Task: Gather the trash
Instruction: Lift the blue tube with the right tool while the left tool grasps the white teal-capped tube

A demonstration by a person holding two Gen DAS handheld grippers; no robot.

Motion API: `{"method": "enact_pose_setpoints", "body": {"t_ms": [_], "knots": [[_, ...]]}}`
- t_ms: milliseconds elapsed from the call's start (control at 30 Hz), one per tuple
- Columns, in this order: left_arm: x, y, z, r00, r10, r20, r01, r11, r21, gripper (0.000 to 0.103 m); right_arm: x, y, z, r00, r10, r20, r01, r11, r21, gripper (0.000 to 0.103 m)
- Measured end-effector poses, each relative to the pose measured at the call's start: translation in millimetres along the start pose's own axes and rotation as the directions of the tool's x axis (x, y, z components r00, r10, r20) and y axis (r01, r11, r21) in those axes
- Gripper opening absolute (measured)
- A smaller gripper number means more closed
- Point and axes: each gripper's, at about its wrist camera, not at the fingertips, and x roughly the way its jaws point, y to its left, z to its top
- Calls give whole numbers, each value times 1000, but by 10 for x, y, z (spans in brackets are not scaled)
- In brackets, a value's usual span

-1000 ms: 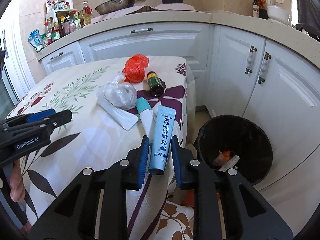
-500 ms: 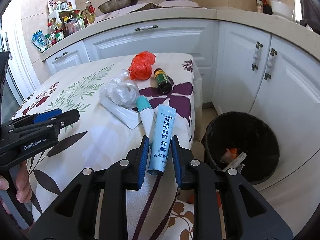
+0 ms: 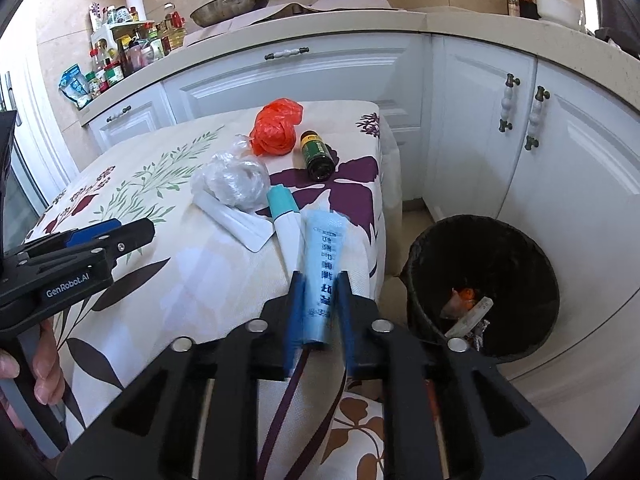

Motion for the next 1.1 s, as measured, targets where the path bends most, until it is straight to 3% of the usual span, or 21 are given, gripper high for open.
{"method": "enact_pose_setpoints", "body": {"t_ms": [433, 1100], "knots": [[10, -259, 0, 1000, -24, -8, 24, 999, 33, 52, -168, -177, 52, 998, -35, 57, 33, 999, 25, 14], [321, -1182, 93, 992, -71, -101, 80, 992, 93, 52, -282, -1054, 73, 991, -95, 98, 82, 988, 127, 14]]}}
